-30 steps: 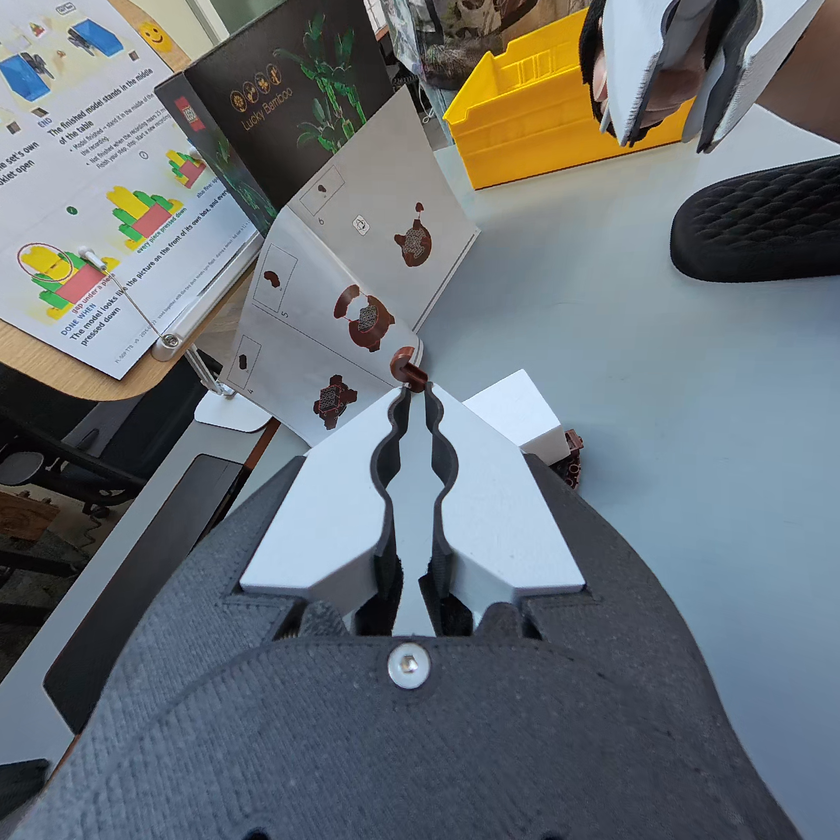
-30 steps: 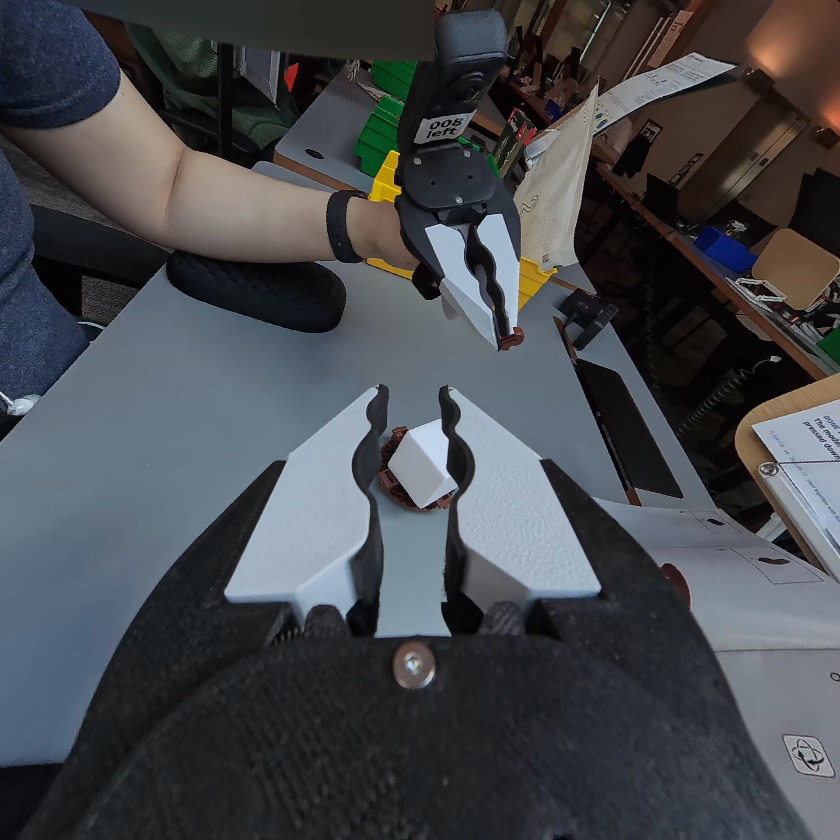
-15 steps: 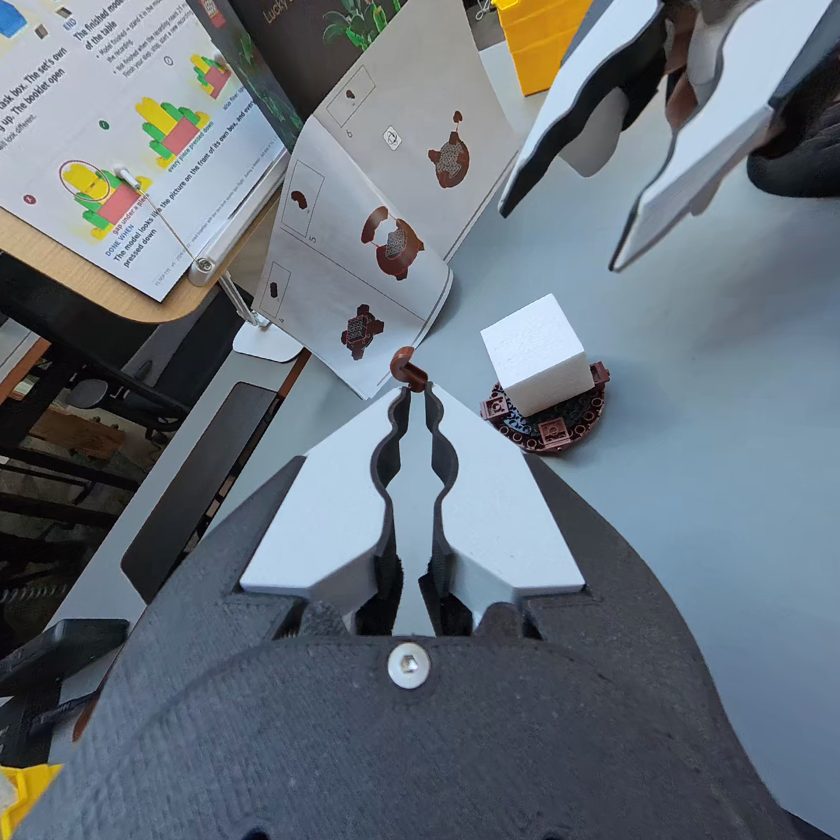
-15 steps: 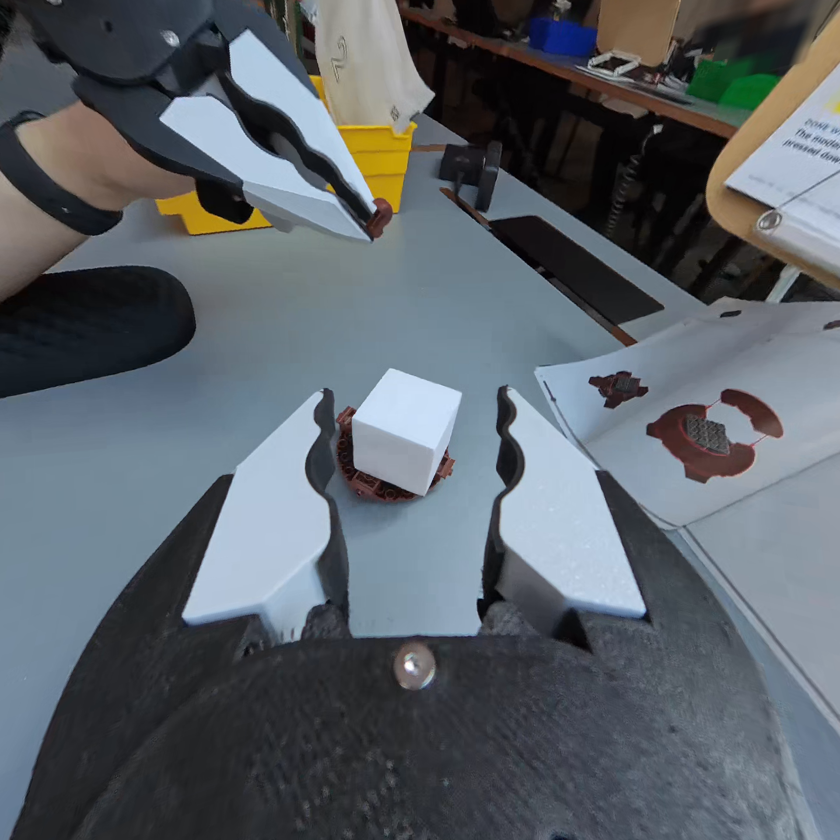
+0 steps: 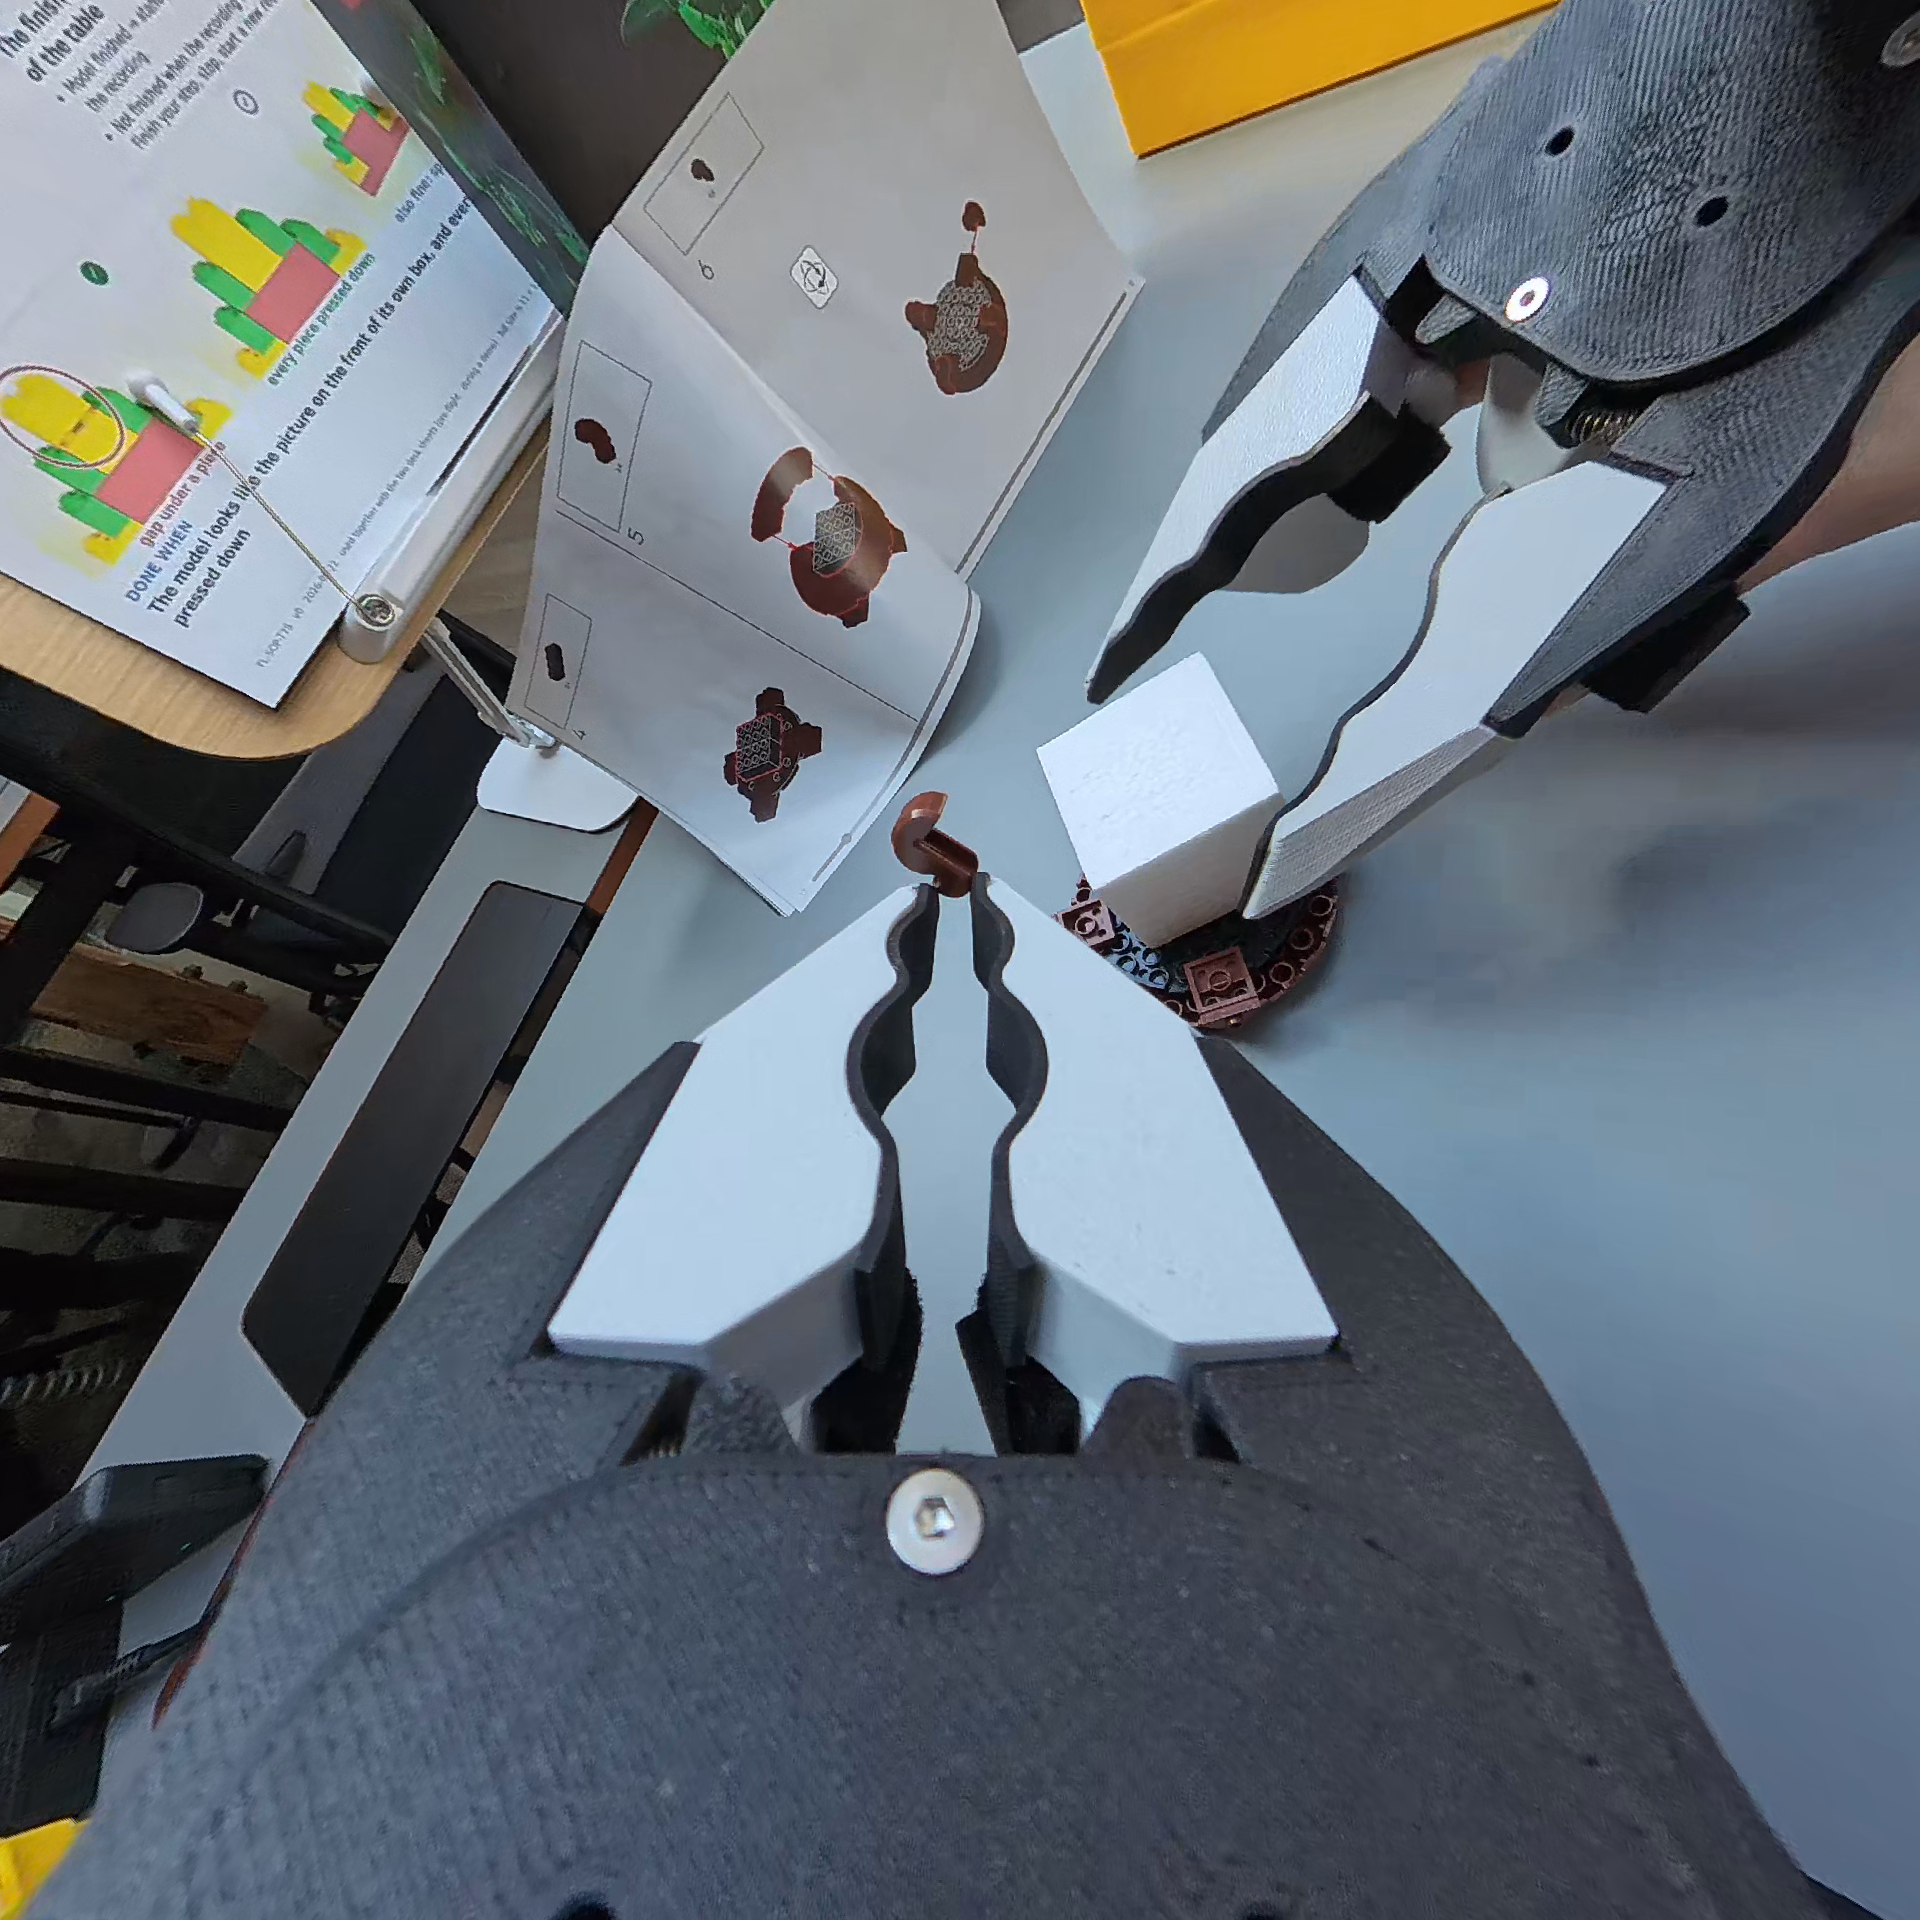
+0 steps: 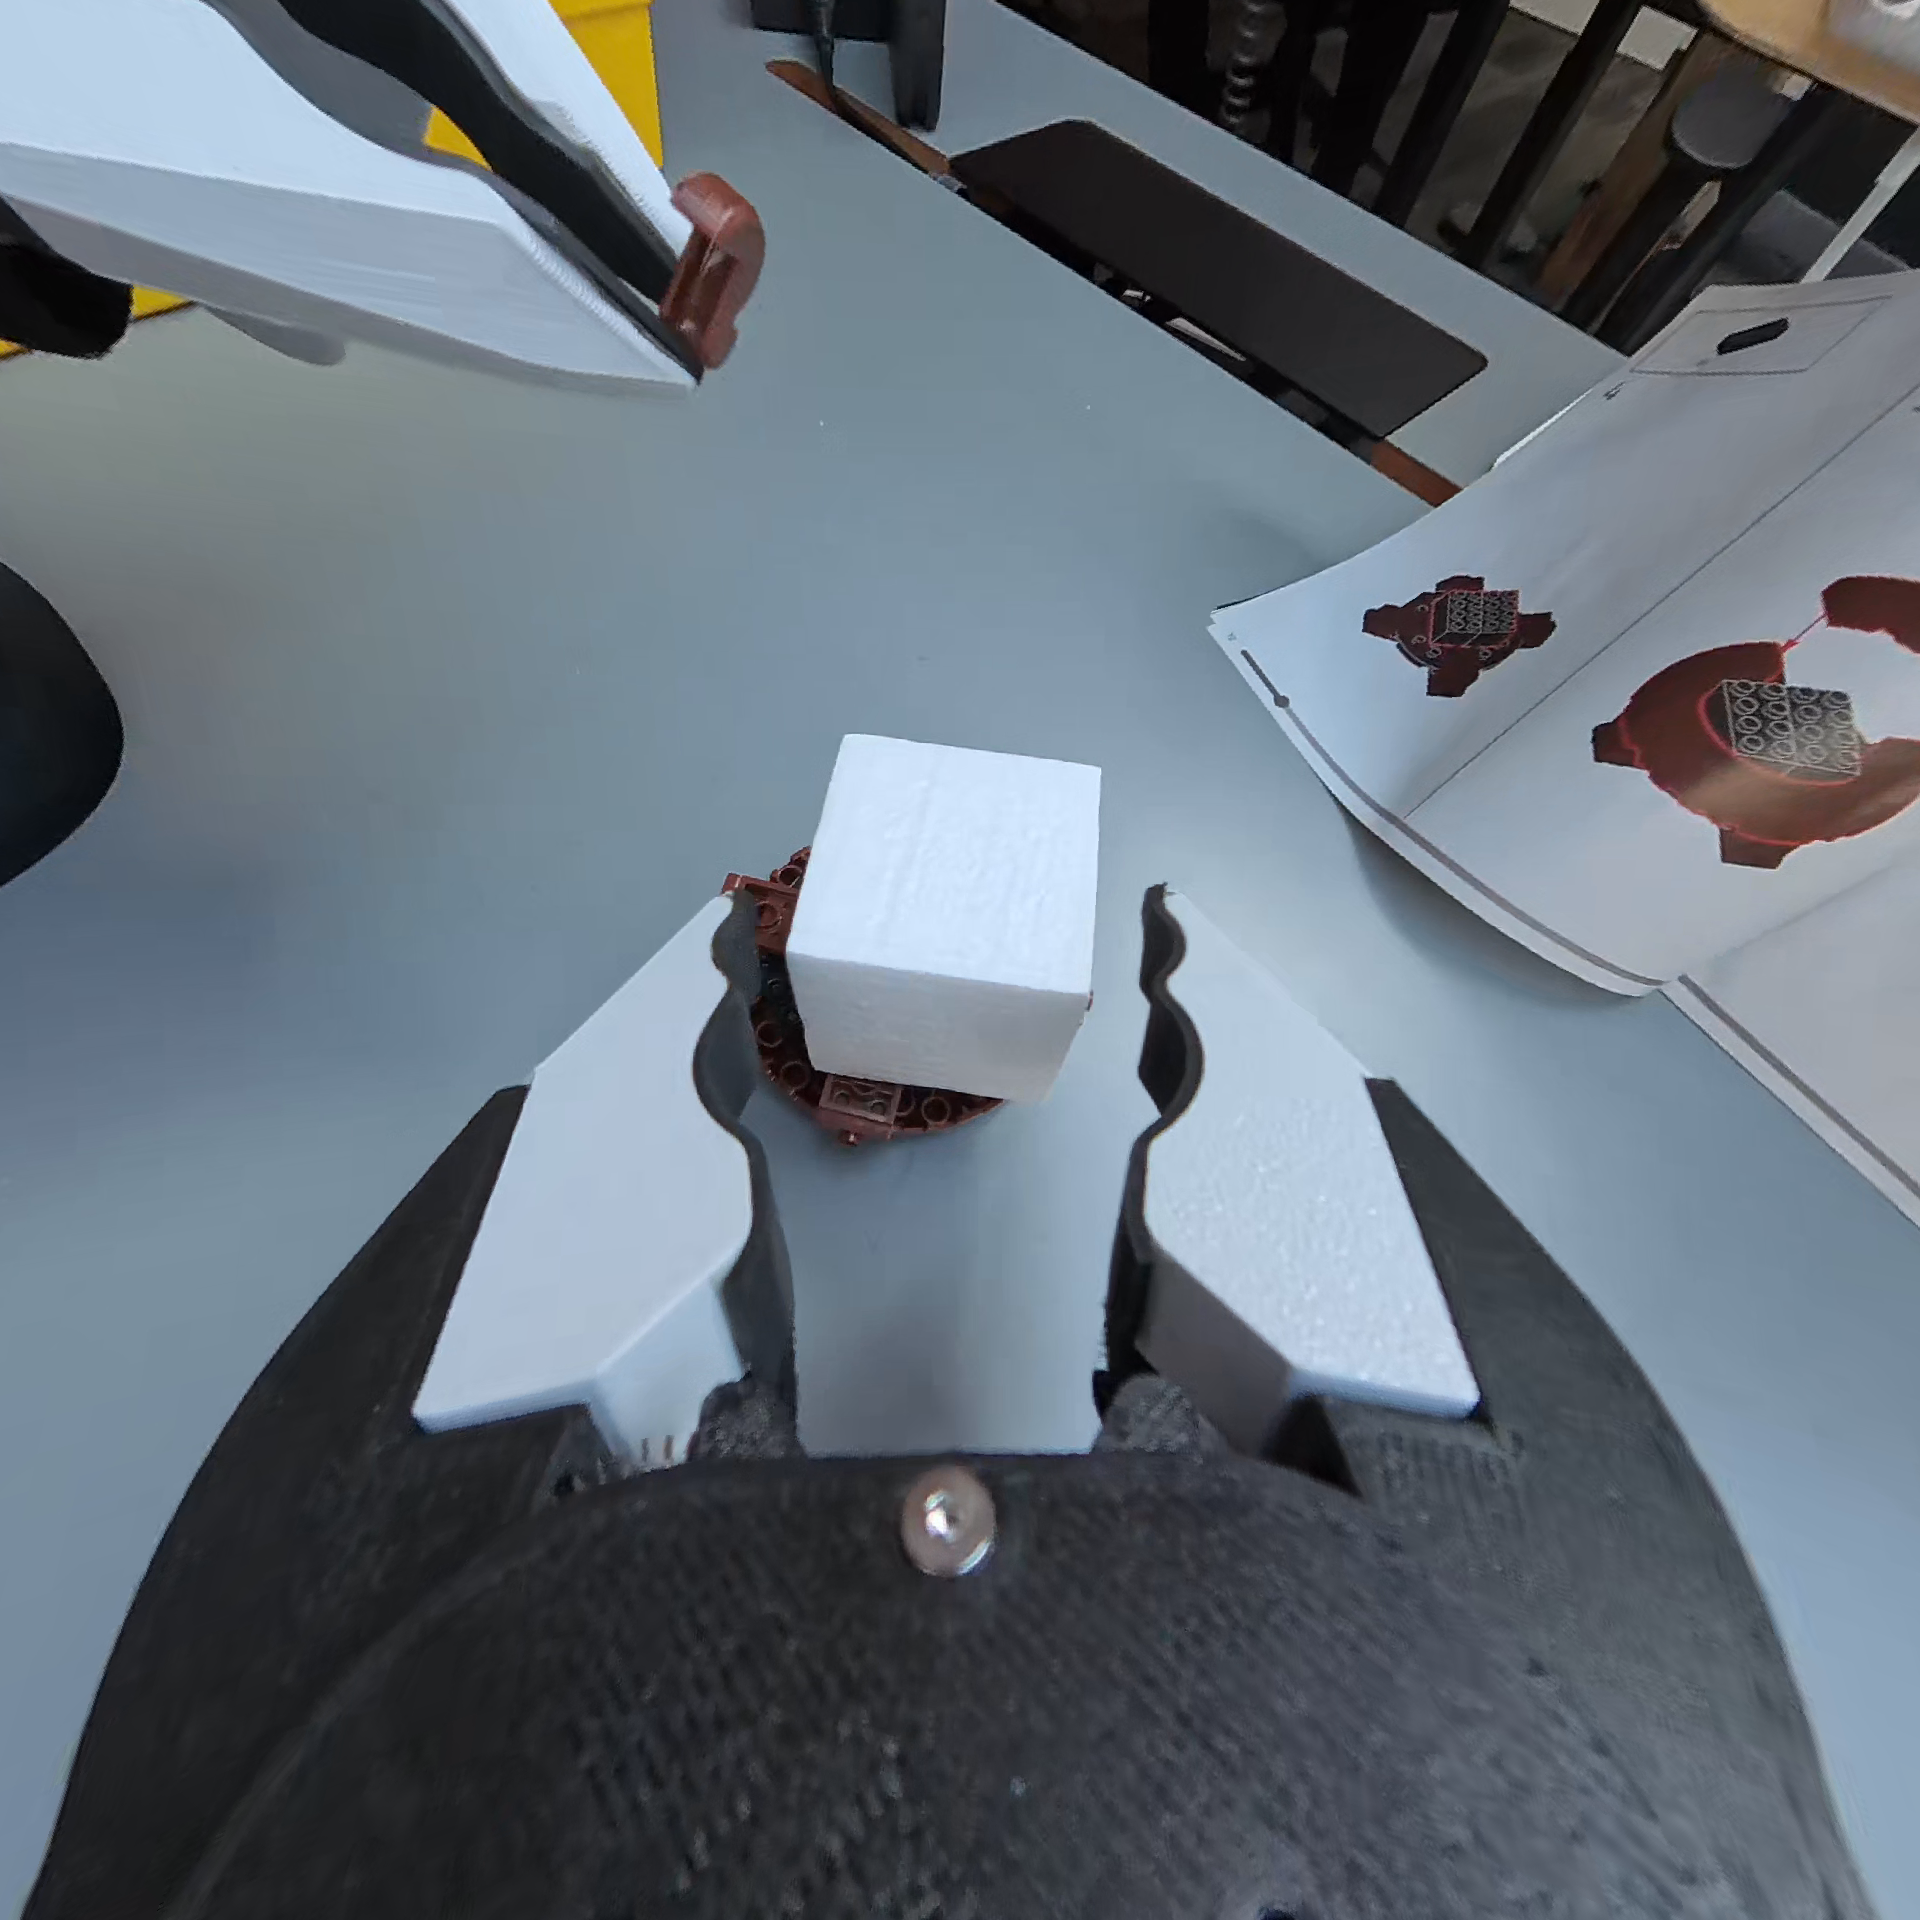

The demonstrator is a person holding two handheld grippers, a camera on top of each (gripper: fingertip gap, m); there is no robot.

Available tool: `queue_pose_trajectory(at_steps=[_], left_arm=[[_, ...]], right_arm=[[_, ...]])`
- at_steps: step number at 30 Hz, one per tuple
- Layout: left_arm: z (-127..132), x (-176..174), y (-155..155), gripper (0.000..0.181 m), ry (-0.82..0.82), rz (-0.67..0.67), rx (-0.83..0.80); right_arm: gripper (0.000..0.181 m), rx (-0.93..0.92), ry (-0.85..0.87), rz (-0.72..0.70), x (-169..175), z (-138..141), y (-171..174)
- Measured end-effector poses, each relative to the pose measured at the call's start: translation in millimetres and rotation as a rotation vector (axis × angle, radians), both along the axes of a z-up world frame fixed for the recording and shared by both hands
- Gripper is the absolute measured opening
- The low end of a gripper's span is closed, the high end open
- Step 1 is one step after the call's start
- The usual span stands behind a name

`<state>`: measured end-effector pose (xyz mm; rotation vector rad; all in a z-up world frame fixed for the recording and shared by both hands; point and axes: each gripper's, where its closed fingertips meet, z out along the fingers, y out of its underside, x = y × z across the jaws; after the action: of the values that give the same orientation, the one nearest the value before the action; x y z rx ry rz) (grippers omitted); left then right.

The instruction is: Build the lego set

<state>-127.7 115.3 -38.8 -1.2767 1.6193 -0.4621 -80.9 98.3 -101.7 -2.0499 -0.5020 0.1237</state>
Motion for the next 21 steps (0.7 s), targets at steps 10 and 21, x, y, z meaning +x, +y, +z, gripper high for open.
queue_pose_trajectory(at_steps=[10,21], left_arm=[[10,-1,-2,0.004,-0.052,-0.015,-0.04],[10,1,-6,0.004,-0.05,-0.025,-0.042]], right_arm=[[0.057,0.055,-0.006,-0.095,56,28,-6],[0.057,-0.03,0.095,-0.37,174,-5,-27]])
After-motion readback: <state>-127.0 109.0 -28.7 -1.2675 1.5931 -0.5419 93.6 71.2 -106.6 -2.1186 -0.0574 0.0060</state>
